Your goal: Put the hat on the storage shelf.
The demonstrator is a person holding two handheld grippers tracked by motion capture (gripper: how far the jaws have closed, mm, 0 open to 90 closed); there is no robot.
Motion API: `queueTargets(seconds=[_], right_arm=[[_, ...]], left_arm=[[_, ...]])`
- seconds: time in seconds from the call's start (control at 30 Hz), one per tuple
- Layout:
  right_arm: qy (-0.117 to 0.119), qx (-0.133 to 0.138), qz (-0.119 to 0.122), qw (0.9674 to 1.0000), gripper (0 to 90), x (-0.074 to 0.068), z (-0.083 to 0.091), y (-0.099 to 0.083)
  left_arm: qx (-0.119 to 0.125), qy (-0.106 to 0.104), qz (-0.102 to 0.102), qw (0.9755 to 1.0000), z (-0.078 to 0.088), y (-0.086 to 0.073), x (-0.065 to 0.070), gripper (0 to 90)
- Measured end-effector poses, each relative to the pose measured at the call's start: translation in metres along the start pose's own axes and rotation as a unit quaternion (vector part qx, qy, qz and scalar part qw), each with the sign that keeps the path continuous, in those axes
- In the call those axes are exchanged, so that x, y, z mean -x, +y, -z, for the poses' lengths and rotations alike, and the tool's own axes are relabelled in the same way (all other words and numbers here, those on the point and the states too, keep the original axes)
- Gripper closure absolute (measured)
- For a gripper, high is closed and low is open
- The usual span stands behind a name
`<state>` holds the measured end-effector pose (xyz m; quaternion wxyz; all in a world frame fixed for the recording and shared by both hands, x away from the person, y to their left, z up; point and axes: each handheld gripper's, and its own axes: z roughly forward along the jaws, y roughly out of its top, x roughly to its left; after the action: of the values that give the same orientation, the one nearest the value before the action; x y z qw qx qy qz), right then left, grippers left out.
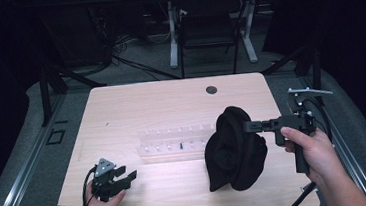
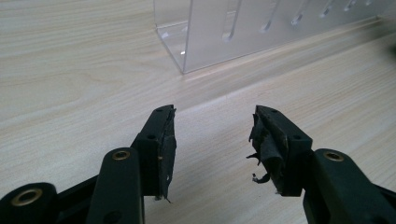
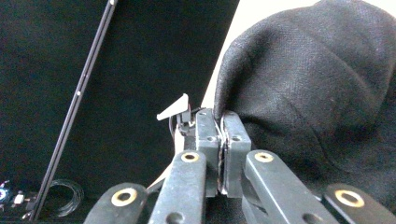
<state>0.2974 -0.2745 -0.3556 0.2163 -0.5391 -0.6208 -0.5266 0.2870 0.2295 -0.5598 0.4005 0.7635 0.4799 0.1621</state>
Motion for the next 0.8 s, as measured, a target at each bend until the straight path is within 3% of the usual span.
queueTargets(seconds=[0.6, 0.8], right_arm=[[0.018, 0.028, 0.007, 0.9994, 88.1, -0.01, -0.005, 0.017], [0.018, 0.037, 0.012, 0.9991, 88.1, -0.019, -0.007, 0.025]], left_arm=[[0.001, 0.002, -0.001, 1.0, 0.001, 0.0, -0.001, 49.1], [0.001, 0.003, -0.001, 1.0, 0.001, 0.0, -0.001, 48.9]])
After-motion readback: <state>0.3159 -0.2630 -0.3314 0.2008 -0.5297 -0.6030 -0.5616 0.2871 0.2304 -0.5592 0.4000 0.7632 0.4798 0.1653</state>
